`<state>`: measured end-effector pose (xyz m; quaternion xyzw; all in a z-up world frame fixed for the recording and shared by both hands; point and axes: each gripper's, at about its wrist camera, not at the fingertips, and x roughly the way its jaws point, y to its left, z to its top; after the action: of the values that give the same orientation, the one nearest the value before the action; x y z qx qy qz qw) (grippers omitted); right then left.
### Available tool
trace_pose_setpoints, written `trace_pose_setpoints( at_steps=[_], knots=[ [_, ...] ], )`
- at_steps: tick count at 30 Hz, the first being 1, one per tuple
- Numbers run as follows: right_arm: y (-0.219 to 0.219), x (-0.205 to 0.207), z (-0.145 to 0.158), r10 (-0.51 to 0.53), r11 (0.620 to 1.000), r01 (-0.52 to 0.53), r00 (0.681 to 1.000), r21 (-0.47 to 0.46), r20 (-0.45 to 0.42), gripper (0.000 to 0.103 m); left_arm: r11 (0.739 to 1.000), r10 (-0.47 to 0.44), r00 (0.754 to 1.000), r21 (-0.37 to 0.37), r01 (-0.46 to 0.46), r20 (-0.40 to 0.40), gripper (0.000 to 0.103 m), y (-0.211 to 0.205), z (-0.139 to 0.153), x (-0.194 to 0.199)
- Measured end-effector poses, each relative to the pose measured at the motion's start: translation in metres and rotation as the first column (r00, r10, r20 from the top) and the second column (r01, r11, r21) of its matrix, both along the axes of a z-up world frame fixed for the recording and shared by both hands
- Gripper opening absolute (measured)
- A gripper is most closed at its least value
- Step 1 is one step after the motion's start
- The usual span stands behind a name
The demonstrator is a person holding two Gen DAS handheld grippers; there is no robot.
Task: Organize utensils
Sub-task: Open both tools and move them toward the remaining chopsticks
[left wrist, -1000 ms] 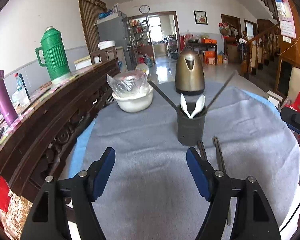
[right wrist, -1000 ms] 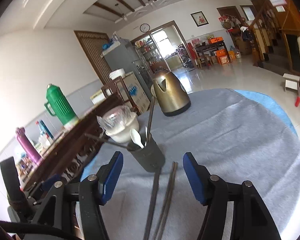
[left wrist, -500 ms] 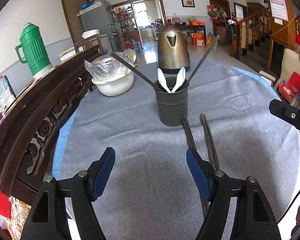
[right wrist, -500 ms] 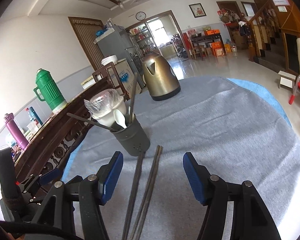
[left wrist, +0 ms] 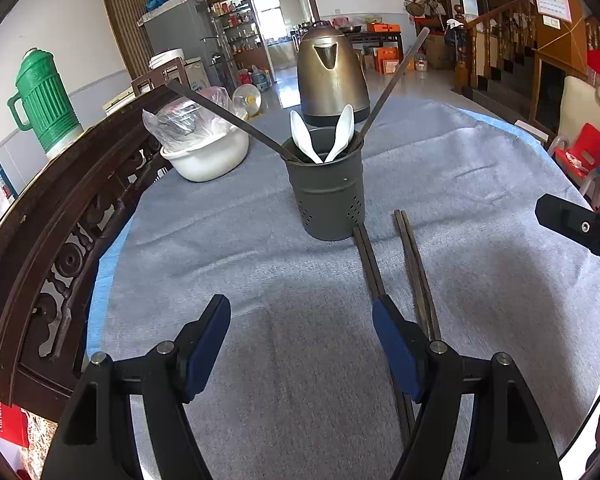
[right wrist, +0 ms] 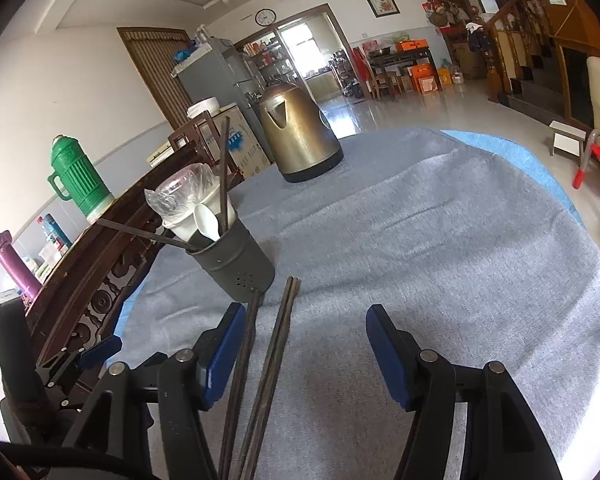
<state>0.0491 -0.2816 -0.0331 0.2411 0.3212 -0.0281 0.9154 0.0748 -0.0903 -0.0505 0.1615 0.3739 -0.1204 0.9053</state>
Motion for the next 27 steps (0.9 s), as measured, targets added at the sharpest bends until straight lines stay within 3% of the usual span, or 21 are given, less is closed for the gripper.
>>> trace_pose_setpoints(
  at_steps=[10, 13, 20, 27],
  knots=[
    [0.002, 0.009, -0.012, 0.01, 1.0, -0.009, 0.999, 0.015, -0.033, 0.063, 1.0, 0.011, 1.0, -0.011, -0.011, -0.028, 0.074, 0.005, -0.009, 0.009],
    [0.003, 0.011, -0.017, 0.018, 1.0, -0.016, 0.999, 0.024, -0.047, 0.061, 0.998, 0.012, 0.998, -0.06, -0.016, -0.07, 0.074, 0.012, -0.015, 0.016],
    [0.012, 0.02, -0.033, 0.055, 0.998, -0.052, 0.993, 0.027, -0.109, 0.042, 0.983, -0.021, 0.988, -0.182, -0.007, -0.155, 0.074, 0.019, -0.036, 0.027],
    [0.022, 0.025, -0.046, 0.079, 0.997, -0.076, 0.986, 0.025, -0.148, 0.041, 0.975, -0.021, 0.983, -0.222, -0.021, -0.183, 0.074, 0.019, -0.046, 0.038]
  ],
)
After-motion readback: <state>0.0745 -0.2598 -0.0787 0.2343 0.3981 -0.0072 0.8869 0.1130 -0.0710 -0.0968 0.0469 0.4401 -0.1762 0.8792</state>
